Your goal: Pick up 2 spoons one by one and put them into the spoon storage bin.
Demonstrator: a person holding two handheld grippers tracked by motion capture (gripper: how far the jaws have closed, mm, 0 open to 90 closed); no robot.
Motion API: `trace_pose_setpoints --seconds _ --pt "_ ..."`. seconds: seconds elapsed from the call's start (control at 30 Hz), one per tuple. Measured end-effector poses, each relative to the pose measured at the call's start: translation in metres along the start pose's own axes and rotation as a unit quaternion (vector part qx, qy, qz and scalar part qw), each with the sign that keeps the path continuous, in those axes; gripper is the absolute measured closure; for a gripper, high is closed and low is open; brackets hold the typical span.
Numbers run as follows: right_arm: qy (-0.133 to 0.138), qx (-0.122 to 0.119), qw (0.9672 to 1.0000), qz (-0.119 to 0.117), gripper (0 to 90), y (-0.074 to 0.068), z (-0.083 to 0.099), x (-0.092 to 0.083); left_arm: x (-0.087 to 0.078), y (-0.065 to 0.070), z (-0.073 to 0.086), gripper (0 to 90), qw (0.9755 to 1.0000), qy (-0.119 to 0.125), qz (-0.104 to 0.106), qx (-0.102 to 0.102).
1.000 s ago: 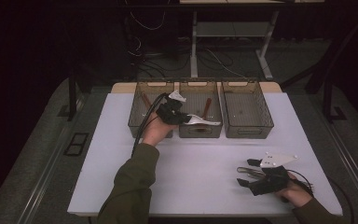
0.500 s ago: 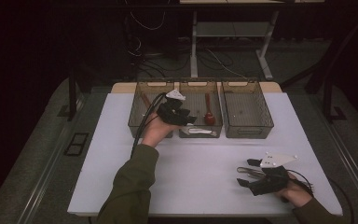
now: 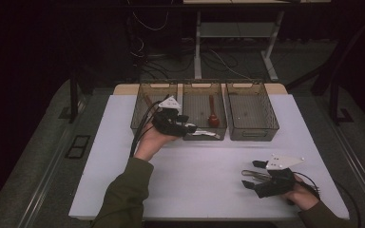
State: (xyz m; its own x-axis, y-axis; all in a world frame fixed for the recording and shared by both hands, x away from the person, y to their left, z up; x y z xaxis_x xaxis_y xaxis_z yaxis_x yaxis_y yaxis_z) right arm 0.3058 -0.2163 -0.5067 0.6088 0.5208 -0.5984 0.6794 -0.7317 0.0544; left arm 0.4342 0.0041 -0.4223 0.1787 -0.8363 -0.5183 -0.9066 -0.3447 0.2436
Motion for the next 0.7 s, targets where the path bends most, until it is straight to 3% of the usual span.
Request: trace_pose_setpoints --seconds 0.37,0.7 --pt "0.006 -0.002 1.0000 0.004 15.6 0.002 -0.004 0.001 -0.018 0.015 0.029 27.1 0.9995 0.022 -0.023 0.001" --pt "0.002 -0.001 1.0000 0.005 15.6 0.003 -0.003 0.001 -0.033 0.026 0.057 19.1 0.9989 0.027 -0.039 -0.003"
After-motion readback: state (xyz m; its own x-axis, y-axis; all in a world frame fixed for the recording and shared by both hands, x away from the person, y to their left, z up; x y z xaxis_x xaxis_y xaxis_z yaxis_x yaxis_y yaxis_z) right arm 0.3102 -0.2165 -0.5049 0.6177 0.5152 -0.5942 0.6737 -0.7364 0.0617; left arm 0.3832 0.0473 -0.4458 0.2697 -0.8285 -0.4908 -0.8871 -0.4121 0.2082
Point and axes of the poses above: each handheld gripper's, and its own axes: x roughly forward along the jaws, z roughly out of its underside, y roughly to its right, the point moved 10 cm from there along x, roughly forward along the jaws, and after that the axes turned 12 degrees about z, right-handed, at the moved point
